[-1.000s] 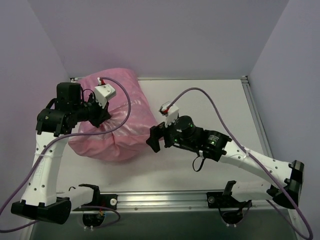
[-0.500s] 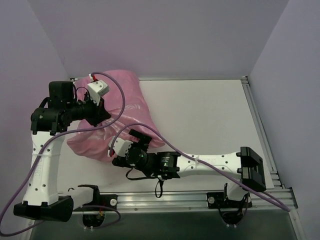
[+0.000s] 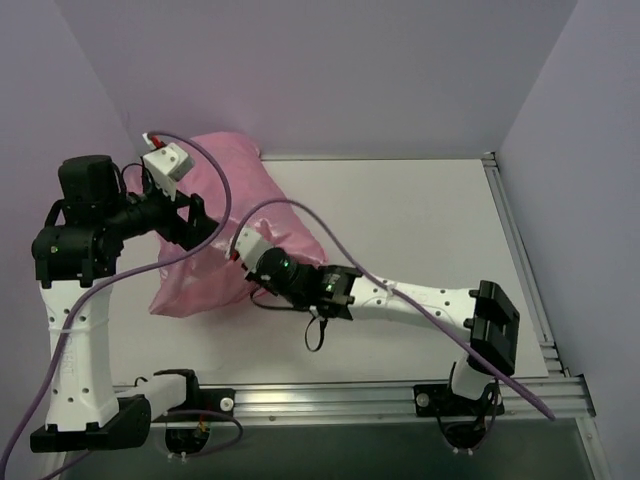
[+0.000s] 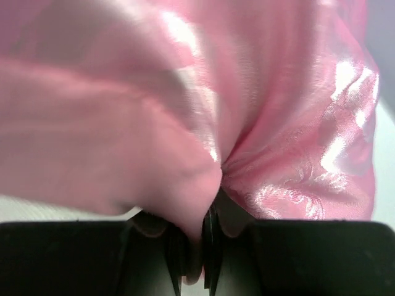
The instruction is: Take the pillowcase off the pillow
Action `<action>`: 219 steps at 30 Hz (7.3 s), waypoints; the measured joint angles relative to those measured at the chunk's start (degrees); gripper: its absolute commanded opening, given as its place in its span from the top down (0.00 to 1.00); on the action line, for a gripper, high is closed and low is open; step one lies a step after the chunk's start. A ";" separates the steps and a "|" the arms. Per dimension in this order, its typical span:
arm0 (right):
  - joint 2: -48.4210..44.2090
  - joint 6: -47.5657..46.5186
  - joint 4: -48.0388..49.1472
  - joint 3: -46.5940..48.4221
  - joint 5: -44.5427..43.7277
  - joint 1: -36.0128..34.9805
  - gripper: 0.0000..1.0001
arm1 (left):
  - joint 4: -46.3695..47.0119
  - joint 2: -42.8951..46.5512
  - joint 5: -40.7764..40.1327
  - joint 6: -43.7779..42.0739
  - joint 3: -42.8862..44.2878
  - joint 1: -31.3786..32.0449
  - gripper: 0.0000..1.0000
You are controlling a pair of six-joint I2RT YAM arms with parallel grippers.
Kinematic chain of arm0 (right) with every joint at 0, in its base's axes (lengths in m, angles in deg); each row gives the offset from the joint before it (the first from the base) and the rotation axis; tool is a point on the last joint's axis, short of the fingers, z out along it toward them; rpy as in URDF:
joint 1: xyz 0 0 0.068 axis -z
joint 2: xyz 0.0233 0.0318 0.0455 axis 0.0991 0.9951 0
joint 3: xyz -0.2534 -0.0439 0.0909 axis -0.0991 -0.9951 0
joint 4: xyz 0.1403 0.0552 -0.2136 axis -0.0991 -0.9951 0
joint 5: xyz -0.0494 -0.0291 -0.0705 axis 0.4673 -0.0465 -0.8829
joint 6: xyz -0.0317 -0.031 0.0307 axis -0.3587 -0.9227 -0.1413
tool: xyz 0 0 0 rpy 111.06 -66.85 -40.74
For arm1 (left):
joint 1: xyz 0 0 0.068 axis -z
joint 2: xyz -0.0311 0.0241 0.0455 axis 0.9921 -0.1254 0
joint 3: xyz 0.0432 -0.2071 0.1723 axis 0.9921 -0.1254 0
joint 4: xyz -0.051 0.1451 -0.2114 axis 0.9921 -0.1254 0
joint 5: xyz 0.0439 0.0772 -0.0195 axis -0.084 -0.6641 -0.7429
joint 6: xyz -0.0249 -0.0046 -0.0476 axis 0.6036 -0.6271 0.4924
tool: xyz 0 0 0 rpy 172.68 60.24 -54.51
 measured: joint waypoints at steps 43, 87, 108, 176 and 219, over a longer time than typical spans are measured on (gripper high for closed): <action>-8.90 21.86 2.05 -16.28 52.41 68.78 1.00 | 25.75 -39.28 -18.78 4.61 -9.29 -18.45 0.06; -0.20 22.91 -22.01 -19.10 79.23 45.90 0.68 | 28.13 -14.36 -32.35 34.10 -0.15 -12.15 0.98; -19.28 30.73 -23.39 0.52 37.77 51.84 0.41 | 30.99 -37.42 -42.73 19.12 1.20 -7.56 0.06; -5.07 44.59 9.09 -27.23 50.36 55.69 1.00 | 14.40 -46.29 -33.64 -8.85 5.07 48.70 0.18; -10.08 43.32 8.17 -24.30 51.47 55.71 0.47 | 16.70 -47.39 -33.88 -7.50 5.75 43.12 0.98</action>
